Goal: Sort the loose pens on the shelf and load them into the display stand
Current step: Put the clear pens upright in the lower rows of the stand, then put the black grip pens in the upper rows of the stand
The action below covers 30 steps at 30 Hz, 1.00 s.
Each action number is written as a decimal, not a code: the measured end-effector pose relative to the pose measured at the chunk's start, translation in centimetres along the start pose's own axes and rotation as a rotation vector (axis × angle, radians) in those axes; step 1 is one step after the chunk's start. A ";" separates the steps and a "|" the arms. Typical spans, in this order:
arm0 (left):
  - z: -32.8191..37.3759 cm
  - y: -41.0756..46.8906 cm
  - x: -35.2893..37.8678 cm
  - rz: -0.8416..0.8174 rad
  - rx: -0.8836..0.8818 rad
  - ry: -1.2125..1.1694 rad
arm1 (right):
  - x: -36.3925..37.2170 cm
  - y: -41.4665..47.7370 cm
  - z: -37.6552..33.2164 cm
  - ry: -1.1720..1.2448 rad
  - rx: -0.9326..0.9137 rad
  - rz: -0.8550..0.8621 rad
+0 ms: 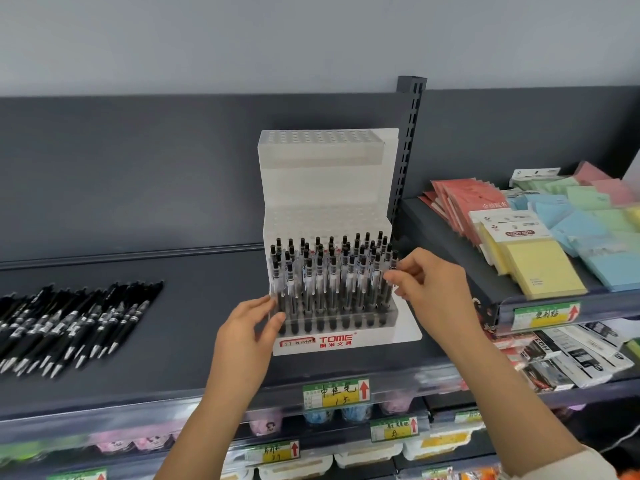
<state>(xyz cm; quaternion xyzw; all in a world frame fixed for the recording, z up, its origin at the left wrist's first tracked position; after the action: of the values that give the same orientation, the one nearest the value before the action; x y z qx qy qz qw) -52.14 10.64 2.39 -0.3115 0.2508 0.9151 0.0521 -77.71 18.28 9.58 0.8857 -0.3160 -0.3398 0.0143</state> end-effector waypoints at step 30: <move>-7.8 -7.6 -17.1 0.148 -0.151 0.373 | 16.1 -12.0 -15.1 0.054 -0.463 -0.486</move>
<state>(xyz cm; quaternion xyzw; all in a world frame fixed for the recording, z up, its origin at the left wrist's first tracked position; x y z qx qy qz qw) -32.32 14.48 4.02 -0.4594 0.2089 0.8590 -0.0860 -52.74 15.86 8.75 0.9171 -0.0097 -0.3724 0.1419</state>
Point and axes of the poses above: each hand's wrist, its own y-axis towards the middle knuckle, its own x-axis out of the palm, z = x × y, the point moved 9 cm from there along y, towards the middle knuckle, and after that the axes turned 10 degrees about x, right-handed, at the moved point
